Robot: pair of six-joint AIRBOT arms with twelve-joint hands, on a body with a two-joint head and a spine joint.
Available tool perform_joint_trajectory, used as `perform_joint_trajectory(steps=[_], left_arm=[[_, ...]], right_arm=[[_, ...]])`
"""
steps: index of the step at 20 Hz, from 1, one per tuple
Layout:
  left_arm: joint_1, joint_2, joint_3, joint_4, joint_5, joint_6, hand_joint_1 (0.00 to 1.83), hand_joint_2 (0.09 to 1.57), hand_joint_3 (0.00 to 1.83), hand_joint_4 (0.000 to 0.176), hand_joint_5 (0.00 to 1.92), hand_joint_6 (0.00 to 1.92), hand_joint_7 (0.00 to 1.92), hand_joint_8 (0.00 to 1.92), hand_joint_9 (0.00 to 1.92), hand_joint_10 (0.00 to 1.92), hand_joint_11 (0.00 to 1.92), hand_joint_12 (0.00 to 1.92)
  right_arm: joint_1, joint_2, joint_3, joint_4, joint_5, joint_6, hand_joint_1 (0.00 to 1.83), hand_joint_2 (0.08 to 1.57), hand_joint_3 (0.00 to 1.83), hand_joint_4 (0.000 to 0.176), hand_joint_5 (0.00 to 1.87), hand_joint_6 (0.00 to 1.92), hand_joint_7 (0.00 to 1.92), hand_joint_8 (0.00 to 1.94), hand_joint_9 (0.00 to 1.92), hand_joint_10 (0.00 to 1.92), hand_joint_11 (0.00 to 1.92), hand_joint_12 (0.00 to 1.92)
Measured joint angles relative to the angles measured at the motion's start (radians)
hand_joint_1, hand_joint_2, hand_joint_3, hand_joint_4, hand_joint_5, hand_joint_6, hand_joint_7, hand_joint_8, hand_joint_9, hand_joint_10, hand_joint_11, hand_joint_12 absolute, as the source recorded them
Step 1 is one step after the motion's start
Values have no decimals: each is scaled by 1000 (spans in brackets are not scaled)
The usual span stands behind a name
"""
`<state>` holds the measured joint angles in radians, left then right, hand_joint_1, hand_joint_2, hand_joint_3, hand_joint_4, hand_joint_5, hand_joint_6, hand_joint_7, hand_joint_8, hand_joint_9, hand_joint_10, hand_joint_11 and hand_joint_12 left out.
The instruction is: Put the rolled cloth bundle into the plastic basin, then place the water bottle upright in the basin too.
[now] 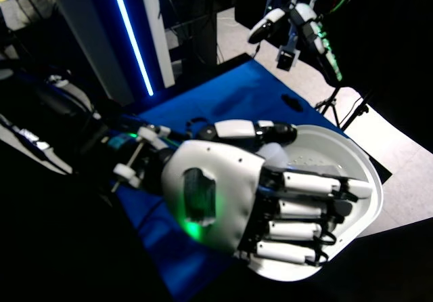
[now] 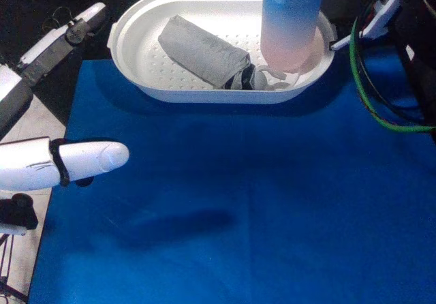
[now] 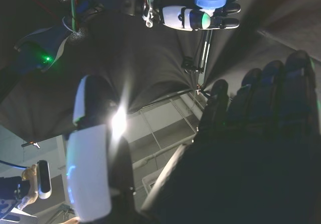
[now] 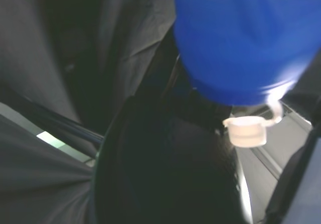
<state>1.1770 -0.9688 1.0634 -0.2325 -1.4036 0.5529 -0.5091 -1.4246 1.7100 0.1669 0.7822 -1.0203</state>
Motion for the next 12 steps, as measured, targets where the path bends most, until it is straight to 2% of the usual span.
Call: perform_joint_trajectory(steps=[1,2,3,4,5,6,7,8,9,10,11,12], left_arm=[[0,0,0,0,0,0,634,841,1,165,48,0,0,0,0,0,0,0],[0,0,0,-1,0,0,640,843,2,165,46,0,0,0,0,0,0,0],[0,0,0,-3,0,0,646,841,1,175,39,0,0,0,0,0,0,0],[0,0,0,-6,-1,0,652,845,3,176,37,0,0,0,0,0,0,0],[0,0,0,-13,-5,0,656,850,4,176,33,0,0,0,0,0,0,0],[0,0,0,-15,-9,0,665,842,0,176,38,2,0,0,0,0,0,0],[0,0,0,-19,-11,0,665,840,0,176,37,1,0,0,0,0,0,0],[0,0,0,-18,-11,0,655,841,0,175,41,2,0,0,0,0,0,0],[0,0,0,-18,-11,0,656,845,1,175,43,3,0,0,0,0,0,0],[1,0,0,-19,-11,0,659,854,4,170,41,1,0,0,0,0,0,0],[1,0,-1,-19,-11,0,659,854,4,170,41,1,0,0,0,0,0,0],[1,0,-1,-20,-11,-1,672,850,2,176,50,4,0,0,0,0,0,0]], right_arm=[[0,2,-3,1,-1,0,770,1010,2,50,536,0,714,1,613,434,299,1234],[0,8,-14,0,-2,0,765,1013,2,46,536,0,709,0,611,432,300,1238],[-2,16,-23,-1,-1,0,755,1003,0,51,503,0,684,0,585,391,294,1162],[-3,25,-32,-3,1,0,757,998,0,54,471,0,650,0,597,268,279,1073],[-6,39,-44,-5,2,0,757,986,0,56,395,0,546,0,587,47,230,879],[-7,51,-54,-8,3,0,741,989,0,66,339,0,493,0,550,4,173,800],[-7,60,-60,-8,6,0,723,997,3,73,309,0,465,0,521,0,136,769],[-7,64,-61,-12,11,0,698,1007,0,95,268,0,446,0,509,0,130,636],[-7,72,-68,-14,16,0,686,1011,1,97,255,0,435,0,497,0,126,615],[-7,84,-79,-24,21,0,718,1002,0,107,258,0,418,0,465,0,119,612],[-7,86,-80,-26,21,0,718,1002,0,107,258,0,418,0,465,0,119,612],[-7,97,-93,-31,21,1,713,1000,0,114,235,0,391,0,423,0,93,596]])
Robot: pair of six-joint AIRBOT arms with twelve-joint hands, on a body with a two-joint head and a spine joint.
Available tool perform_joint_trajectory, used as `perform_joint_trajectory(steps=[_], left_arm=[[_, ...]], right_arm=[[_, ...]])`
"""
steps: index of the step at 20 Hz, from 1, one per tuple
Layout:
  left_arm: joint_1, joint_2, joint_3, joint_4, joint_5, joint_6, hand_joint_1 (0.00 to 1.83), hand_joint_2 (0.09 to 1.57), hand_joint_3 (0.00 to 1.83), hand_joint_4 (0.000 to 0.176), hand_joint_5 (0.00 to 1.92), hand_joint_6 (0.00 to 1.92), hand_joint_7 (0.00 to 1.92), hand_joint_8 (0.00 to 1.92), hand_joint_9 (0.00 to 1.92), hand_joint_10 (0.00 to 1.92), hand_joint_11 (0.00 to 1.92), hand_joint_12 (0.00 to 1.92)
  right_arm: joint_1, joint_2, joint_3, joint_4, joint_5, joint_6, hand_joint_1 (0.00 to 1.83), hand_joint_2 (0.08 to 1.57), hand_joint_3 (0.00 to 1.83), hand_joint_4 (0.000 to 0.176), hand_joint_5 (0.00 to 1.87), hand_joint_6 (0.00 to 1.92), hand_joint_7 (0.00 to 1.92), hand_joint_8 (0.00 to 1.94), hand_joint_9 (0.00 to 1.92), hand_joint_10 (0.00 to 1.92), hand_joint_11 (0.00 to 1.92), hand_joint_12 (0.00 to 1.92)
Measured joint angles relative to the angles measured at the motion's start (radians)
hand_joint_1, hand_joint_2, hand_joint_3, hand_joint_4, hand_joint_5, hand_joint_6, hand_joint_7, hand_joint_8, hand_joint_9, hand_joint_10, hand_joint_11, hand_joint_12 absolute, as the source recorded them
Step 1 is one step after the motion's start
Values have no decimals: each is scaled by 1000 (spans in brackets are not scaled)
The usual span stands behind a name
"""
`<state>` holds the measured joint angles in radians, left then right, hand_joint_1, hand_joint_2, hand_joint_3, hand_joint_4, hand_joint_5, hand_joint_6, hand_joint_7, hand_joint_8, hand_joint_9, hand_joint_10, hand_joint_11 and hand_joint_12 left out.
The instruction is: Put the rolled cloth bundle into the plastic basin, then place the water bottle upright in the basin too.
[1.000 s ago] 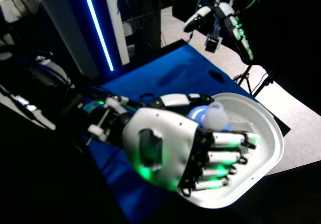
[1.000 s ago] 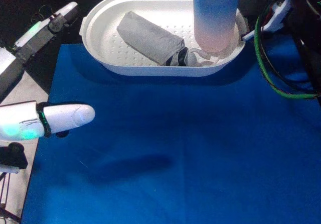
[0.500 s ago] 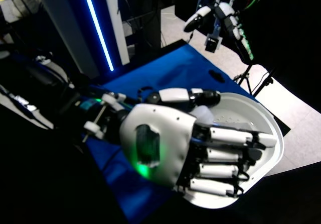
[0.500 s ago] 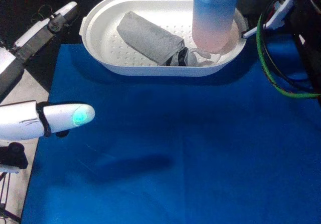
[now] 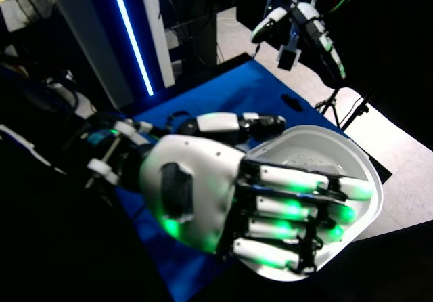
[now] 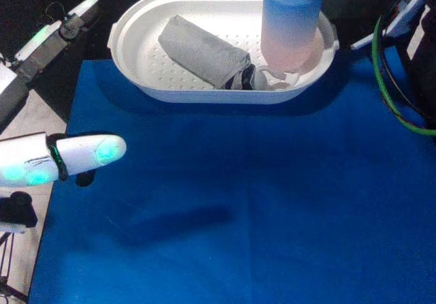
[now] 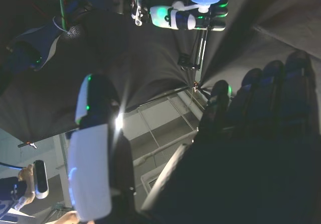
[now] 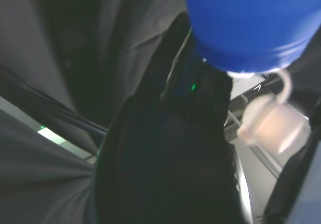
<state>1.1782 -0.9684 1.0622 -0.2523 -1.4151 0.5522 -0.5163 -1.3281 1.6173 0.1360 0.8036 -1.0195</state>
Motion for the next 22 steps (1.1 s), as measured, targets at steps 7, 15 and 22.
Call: perform_joint_trajectory(steps=[7,15,22], left_arm=[[29,26,-20,-25,-11,0,726,881,9,176,71,3,0,0,0,0,0,0],[114,98,-73,-103,-106,37,713,920,2,176,34,0,0,0,0,0,0,0],[240,135,-131,-187,-191,55,622,935,5,176,0,0,0,0,0,0,0,0]], right_arm=[[-76,114,-134,-23,52,2,707,950,0,176,75,0,209,0,179,0,0,305],[-252,423,-474,-27,251,-138,741,894,0,168,91,9,112,4,47,0,0,0],[-747,538,-739,241,631,-149,715,880,0,176,35,0,117,14,98,10,0,0]])
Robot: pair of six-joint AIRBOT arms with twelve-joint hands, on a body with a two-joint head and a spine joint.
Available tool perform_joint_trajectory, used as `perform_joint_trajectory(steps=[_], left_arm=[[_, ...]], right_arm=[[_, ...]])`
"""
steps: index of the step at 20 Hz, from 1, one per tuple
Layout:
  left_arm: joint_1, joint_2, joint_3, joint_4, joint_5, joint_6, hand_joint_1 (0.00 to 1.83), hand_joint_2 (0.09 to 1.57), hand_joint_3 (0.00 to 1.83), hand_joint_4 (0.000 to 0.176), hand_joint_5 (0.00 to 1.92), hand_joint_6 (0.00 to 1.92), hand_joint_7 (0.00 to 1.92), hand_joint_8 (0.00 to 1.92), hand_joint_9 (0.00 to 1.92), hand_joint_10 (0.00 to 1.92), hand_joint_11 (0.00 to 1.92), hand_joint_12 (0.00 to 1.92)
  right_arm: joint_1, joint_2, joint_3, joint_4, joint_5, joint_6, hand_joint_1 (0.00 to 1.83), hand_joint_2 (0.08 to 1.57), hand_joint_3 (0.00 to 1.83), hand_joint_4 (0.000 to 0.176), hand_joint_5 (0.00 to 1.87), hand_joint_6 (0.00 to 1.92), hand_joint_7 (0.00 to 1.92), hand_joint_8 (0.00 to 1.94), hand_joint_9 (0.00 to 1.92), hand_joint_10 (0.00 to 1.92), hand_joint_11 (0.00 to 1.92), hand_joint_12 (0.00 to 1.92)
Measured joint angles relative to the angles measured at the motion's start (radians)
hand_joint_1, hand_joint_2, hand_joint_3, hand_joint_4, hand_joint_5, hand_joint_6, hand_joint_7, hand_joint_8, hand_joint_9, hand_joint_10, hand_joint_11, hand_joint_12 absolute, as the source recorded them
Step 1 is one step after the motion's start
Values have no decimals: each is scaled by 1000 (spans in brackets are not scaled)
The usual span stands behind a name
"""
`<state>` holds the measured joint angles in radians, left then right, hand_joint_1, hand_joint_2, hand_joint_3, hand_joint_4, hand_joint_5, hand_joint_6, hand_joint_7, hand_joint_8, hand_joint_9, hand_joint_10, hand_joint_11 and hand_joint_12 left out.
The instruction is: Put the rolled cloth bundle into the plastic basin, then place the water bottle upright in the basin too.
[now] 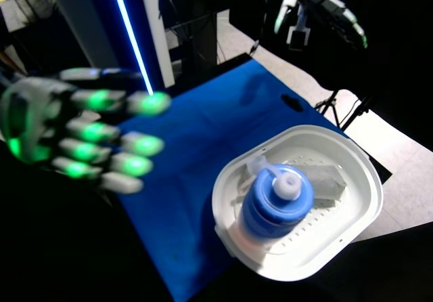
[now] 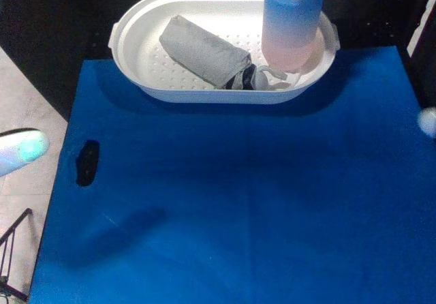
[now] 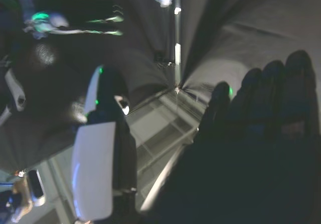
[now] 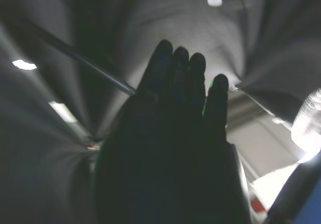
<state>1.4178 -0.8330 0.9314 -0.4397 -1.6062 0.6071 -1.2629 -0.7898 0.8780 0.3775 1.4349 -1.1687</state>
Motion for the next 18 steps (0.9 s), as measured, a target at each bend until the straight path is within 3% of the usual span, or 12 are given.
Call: perform_joint_trajectory(steps=[2,5,12,14,15,16,18], left_arm=[[7,-2,-11,1,5,2,511,974,12,176,0,0,0,0,0,0,9,4],[26,-2,-27,-18,1,8,484,985,8,176,0,0,0,0,0,0,0,0],[37,-16,-36,-37,-1,5,351,972,3,176,0,0,0,0,0,0,104,51],[37,-19,-36,-36,3,-2,351,978,2,176,0,0,0,0,15,5,122,63],[37,-19,-36,-37,3,-2,434,966,0,176,0,0,0,0,22,6,118,63],[36,-19,-36,-38,3,-3,393,980,3,176,0,0,0,0,40,12,126,67],[16,-18,-22,-31,11,-5,320,1004,9,176,0,0,0,0,44,7,148,79]], right_arm=[[-128,3,-67,104,151,0,630,927,15,176,24,9,72,1,74,0,15,7],[-157,-8,-84,113,203,0,658,922,6,176,28,4,100,9,58,0,0,0],[-163,-48,-91,129,198,0,663,927,0,176,13,2,126,7,79,6,0,0],[-163,-45,-91,126,198,0,663,932,2,170,9,3,134,8,100,12,20,8],[-163,-39,-91,123,197,0,695,934,2,175,0,0,163,15,132,20,48,22],[-163,-27,-91,123,197,1,686,964,14,145,2,1,160,9,146,21,68,31],[-163,1,-90,127,198,1,583,1040,8,145,0,0,135,0,133,6,125,68]])
